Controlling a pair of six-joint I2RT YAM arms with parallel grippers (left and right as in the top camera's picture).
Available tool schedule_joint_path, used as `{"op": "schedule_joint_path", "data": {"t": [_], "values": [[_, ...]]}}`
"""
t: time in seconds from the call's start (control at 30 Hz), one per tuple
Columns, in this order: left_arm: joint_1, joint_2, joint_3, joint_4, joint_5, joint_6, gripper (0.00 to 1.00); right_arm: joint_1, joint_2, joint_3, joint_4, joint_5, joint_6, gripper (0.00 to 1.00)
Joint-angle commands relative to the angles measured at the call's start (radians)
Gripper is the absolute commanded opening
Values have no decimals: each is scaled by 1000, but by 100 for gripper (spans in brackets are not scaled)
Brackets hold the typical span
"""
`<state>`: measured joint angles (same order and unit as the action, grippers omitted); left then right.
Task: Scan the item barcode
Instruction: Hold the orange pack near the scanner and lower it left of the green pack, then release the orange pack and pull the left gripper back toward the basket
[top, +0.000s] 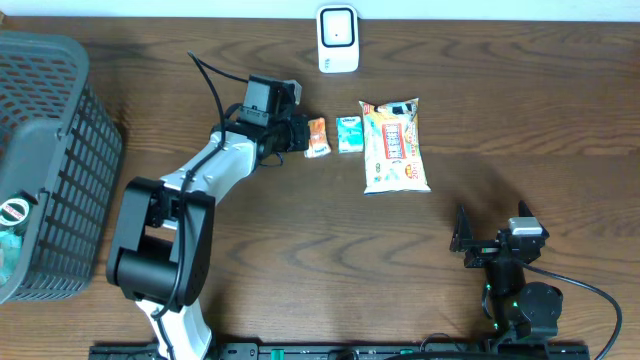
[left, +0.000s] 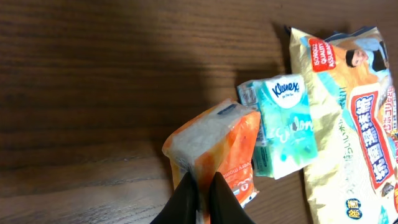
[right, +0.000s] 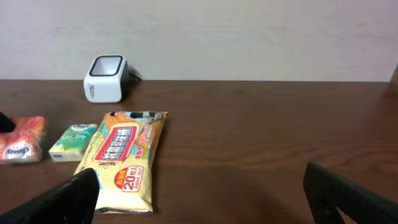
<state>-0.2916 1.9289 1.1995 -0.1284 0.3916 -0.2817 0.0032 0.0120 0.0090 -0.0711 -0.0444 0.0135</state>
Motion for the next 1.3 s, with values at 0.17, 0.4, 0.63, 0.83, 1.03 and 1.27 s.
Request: {"op": "schedule_joint_path", "data": {"t": [0.17,0.4,0.63,0.83,1.03,1.27], "values": [[-14,10,10,60,42,23,17,4,-5,-3,-3,8,-11,99],[-11,-2,35,85,72,23,35,4,-5,-3,-3,8,-11,99],[48,-159,43,56,71,23,41,4,-5,-3,-3,8,-11,99],[168,-397,43,-148,71,23,84,4,-5,-3,-3,8,-11,99],[304,-643,43,-384,72,145,94,4,-5,-3,-3,8,-11,99],[326,-834,43,-484,56,222,94,4,-5,-3,-3,8,-11,99]]}}
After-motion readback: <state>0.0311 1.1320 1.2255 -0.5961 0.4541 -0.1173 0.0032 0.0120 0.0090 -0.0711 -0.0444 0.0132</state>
